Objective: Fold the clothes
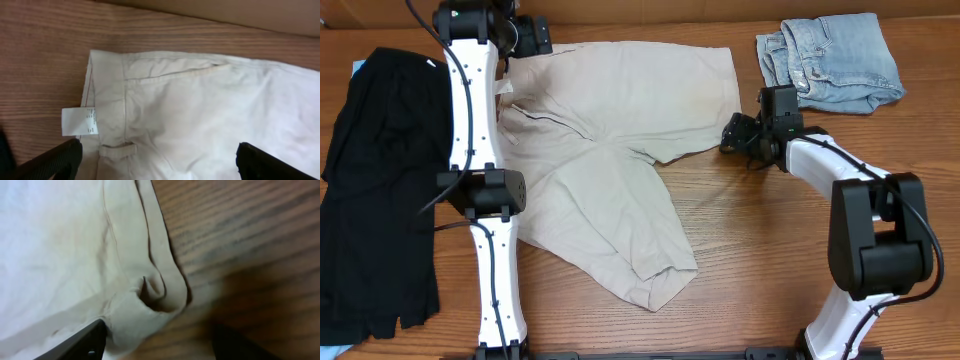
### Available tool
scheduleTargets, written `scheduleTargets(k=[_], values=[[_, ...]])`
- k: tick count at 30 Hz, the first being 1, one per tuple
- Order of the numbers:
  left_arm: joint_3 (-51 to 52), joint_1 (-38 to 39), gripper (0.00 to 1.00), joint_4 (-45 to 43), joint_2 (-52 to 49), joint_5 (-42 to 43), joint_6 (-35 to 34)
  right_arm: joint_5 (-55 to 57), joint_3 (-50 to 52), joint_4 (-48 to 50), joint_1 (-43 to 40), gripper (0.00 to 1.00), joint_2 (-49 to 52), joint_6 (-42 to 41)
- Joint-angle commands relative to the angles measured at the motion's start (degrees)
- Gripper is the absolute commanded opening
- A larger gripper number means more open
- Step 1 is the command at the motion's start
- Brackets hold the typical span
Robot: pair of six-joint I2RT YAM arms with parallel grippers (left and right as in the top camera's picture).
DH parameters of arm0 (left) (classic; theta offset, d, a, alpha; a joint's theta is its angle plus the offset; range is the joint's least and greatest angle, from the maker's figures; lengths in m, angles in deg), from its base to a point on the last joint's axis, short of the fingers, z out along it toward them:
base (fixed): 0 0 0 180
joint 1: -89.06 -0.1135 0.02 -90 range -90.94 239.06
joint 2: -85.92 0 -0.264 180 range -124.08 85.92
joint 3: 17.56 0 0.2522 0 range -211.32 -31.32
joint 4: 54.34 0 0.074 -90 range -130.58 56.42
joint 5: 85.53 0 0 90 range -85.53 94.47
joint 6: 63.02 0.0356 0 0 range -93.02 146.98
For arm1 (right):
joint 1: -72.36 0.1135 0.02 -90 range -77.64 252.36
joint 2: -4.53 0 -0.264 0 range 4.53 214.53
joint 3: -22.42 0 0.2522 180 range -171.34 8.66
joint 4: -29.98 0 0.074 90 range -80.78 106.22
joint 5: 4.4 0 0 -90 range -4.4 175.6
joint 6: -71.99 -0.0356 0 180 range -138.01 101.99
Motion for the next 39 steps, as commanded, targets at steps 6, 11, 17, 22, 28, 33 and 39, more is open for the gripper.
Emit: scheduleTargets(k=[6,11,17,22,28,33,39], values=[[-1.38,3.78,1.0,4.61,14.1,2.1,8.55,-0.07,-1.07,4.04,0.28,0.51,3.28,1.46],[-1.38,4.57,1.0,7.96,19.02,1.73,8.7,-0.42,-1.11,0.76,-0.74,0.26,2.19,1.42],[-1.38,4.59,1.0,7.74,21.18,0.72,8.96,0.55,-1.11,2.8,-2.86,0.04,0.55,1.95],[-1.38,4.59,1.0,7.91,21.16,0.63,10.71,9.77,-1.11,4.57,-3.23,0.04,1.29,4.79],[-1.38,4.59,1.0,7.91,21.16,-1.38,10.71,9.42,-1.11,2.03,-5.6,0.04,1.27,5.9],[-1.38,4.59,1.0,8.28,21.51,-2.27,10.64,-0.98,-4.59,-5.86,-7.3,0.42,-1.84,6.4],[-1.38,4.59,1.0,11.93,26.75,-2.4,10.47,-3.69,-11.5,-19.43,-6.05,0.63,-13.14,6.43]])
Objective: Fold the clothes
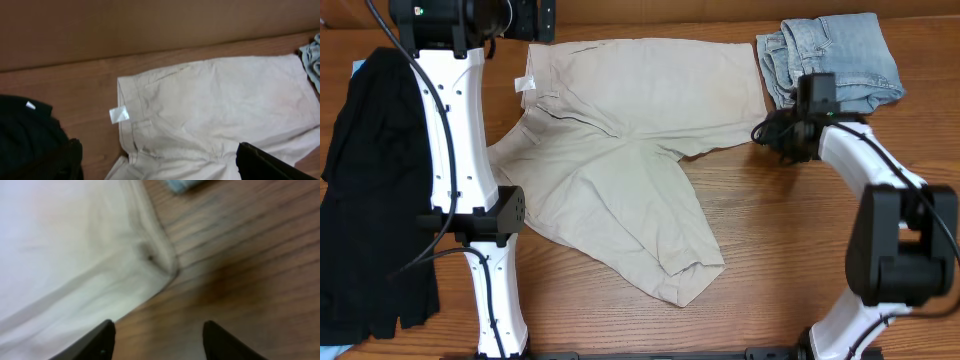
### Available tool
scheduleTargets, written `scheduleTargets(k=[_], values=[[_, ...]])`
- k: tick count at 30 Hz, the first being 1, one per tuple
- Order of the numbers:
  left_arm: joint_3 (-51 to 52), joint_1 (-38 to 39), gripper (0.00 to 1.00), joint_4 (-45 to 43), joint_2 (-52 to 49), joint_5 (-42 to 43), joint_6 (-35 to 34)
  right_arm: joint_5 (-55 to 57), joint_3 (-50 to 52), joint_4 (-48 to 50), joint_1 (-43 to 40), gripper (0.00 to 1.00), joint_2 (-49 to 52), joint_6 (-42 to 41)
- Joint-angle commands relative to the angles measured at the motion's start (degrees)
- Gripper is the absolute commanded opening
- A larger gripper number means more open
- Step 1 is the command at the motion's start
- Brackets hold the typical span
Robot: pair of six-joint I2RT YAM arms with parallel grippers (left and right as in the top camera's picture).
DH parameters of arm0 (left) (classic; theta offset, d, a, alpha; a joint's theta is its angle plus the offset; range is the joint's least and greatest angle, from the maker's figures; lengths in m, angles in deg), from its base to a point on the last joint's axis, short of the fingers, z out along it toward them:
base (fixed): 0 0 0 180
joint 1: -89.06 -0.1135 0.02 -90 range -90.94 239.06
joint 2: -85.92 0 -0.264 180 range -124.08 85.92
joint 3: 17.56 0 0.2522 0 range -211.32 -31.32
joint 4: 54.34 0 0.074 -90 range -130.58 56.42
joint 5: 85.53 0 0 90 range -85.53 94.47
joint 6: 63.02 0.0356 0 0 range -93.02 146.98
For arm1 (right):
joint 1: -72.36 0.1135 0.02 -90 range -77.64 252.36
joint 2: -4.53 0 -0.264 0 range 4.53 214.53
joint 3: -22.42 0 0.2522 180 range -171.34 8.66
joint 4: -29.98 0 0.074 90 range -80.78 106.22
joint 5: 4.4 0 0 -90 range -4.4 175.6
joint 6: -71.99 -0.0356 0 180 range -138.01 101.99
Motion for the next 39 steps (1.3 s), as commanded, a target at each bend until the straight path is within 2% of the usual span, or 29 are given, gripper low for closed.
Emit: scheduleTargets(k=[1,4,7,12,17,21,25,30,32,39], values=[[-0.74,-0.2,1.0,2.47,7.26,-1.07,0.85,-3.15,-6.14,-5.14,1.95,0.66,-12.31,0.22],[-0.74,-0.2,1.0,6.62,10.78,-3.48,0.79,-3.3,-6.91,-11.89,3.82,0.74,-19.52,0.2],[0.37,-0.2,1.0,6.73,12.92,-1.66,-1.36,-3.61,-6.88,-19.3,6.32,0.81,-25.77,0.13],[3.02,-0.17,0.99,6.73,14.19,0.92,-3.13,-3.63,-6.86,-32.11,11.91,0.82,-31.36,-0.55],[15.56,-0.13,1.0,6.73,19.71,0.59,-3.67,-3.02,-5.77,-40.28,19.45,0.77,-32.02,-3.52],[30.82,-0.13,1.0,6.73,27.39,-5.07,-5.7,-2.99,-0.87,-39.3,27.69,0.78,-31.95,-6.64],[40.44,-0.26,1.0,6.25,30.36,-10.93,-8.66,-2.38,6.49,-34.25,34.64,0.8,-31.67,-11.34],[49.92,-0.31,1.0,1.38,29.29,-10.86,-8.68,-4.9,14.23,-28.79,40.54,0.8,-29.68,-19.17],[57.27,-0.31,1.0,-4.22,29.2,-10.8,-9.68,-6.32,15.63,-26.21,43.67,0.8,-27.26,-21.62],[70.51,-0.33,1.0,-13.94,29.2,-10.78,-9.62,-6.19,15.65,-23.02,47.76,0.81,-20.48,-21.73]])
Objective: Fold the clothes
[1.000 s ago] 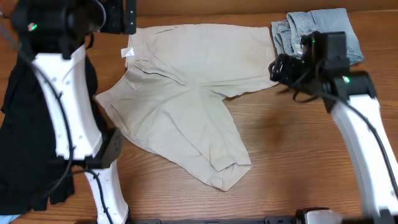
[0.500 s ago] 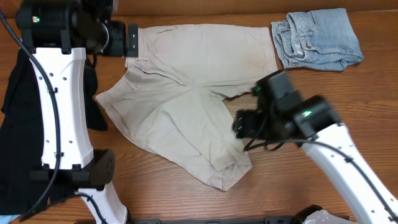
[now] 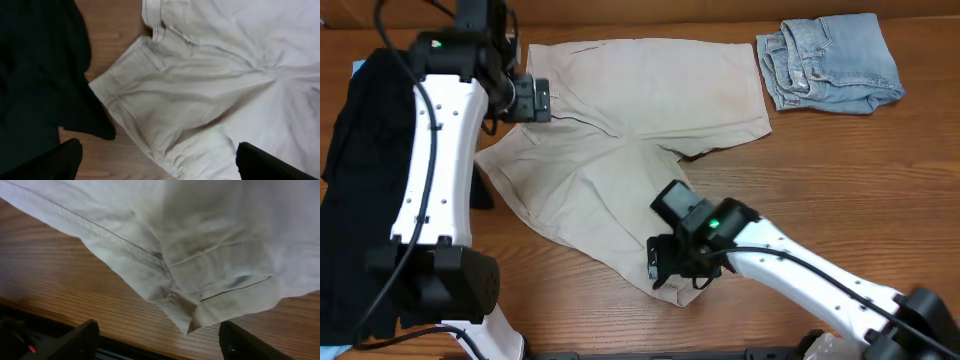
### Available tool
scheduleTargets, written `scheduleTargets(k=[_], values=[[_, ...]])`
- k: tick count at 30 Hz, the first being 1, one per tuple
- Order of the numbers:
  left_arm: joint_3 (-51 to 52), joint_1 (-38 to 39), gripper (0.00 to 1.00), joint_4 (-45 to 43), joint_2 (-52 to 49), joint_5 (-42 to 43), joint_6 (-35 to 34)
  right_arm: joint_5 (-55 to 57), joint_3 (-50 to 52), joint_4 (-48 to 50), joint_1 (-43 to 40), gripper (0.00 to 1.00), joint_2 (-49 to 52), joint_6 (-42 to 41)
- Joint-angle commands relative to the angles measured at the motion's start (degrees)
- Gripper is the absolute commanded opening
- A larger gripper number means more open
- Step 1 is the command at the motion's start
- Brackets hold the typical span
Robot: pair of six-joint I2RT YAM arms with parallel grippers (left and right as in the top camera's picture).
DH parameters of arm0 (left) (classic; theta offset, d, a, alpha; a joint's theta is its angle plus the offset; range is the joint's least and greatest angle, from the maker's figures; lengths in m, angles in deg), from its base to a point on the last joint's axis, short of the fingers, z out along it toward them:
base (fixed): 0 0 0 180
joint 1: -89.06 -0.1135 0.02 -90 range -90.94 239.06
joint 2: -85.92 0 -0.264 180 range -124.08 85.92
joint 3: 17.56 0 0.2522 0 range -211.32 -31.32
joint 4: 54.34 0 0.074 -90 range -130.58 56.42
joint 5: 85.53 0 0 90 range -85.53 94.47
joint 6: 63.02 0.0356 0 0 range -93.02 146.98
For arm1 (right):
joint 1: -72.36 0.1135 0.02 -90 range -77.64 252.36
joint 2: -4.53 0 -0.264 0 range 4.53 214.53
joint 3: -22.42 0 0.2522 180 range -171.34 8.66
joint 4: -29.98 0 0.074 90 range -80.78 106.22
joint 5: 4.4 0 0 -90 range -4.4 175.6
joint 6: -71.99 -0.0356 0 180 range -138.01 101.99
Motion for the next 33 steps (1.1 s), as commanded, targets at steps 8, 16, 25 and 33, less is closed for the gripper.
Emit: scheduleTargets(k=[8,16,25,33], values=[[9.66,-0.26,1.0,-6.91,0.15,-0.94,-0.76,3.78,0.24,-0.55,0.72,0.8,6.14,-1.27],[9.66,-0.24,1.0,-8.76,0.15,-0.72,-0.76,7.69,0.5,0.11,0.72,0.82,8.22,-1.05],[9.66,-0.24,1.0,-9.27,0.15,-0.72,-0.76,10.36,0.76,1.36,0.72,0.78,10.91,4.79],[9.66,-0.24,1.0,-9.29,0.15,-0.76,-0.76,16.11,0.76,1.36,0.72,0.51,12.11,4.76]])
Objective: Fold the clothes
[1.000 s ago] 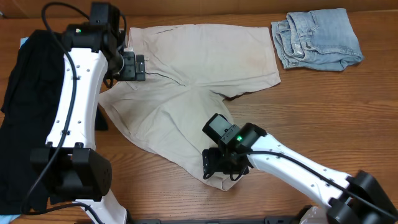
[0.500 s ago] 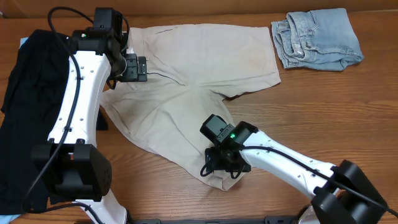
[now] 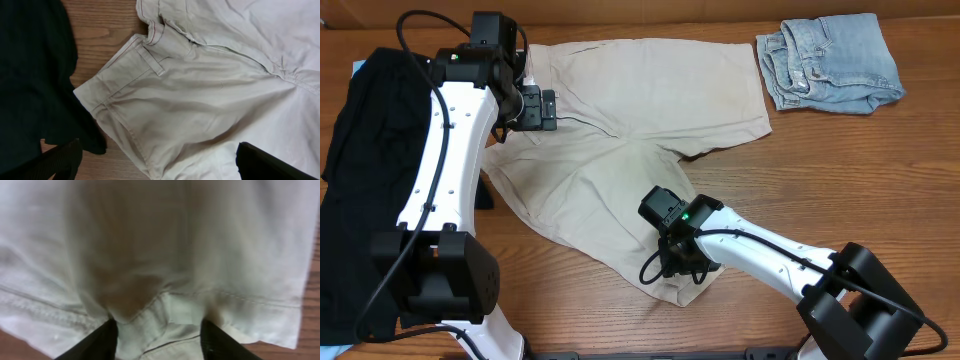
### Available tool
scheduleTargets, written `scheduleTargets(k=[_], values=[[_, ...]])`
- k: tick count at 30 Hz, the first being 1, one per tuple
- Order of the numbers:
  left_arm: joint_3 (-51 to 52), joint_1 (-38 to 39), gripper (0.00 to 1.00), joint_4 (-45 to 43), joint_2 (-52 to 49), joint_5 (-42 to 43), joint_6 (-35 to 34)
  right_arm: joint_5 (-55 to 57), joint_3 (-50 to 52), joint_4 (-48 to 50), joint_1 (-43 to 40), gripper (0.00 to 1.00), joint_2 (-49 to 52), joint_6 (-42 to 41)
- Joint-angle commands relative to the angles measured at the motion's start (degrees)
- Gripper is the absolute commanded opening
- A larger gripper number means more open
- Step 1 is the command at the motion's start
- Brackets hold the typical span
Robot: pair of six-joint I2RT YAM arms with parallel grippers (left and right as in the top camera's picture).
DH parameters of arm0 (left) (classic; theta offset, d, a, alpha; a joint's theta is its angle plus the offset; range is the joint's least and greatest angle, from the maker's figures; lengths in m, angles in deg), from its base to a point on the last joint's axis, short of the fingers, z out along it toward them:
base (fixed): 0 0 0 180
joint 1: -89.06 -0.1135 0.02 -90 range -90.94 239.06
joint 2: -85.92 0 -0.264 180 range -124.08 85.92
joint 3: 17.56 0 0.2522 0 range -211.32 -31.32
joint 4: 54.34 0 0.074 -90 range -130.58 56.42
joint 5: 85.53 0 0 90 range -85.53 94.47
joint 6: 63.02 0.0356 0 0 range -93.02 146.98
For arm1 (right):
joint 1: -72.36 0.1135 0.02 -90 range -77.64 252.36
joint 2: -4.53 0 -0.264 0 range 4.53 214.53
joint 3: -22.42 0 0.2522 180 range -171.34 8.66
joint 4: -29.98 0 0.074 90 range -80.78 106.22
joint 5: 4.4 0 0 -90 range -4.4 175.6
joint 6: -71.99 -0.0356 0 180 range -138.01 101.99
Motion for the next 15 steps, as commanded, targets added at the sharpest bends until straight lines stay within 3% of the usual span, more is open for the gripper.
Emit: scheduleTargets(k=[1,9,15], values=[[0.39,-0.24,1.0,-0.26,0.22,-0.76,-0.57,4.81,0.61,0.0,0.11,0.46,0.13,0.31],[0.39,-0.24,1.0,-0.37,0.22,-0.98,-0.57,8.17,-1.07,-1.31,-3.17,0.05,0.07,-1.36],[0.39,-0.24,1.0,-1.31,0.22,-1.18,-0.57,10.67,-6.05,-6.71,-11.02,0.04,0.04,-0.7]])
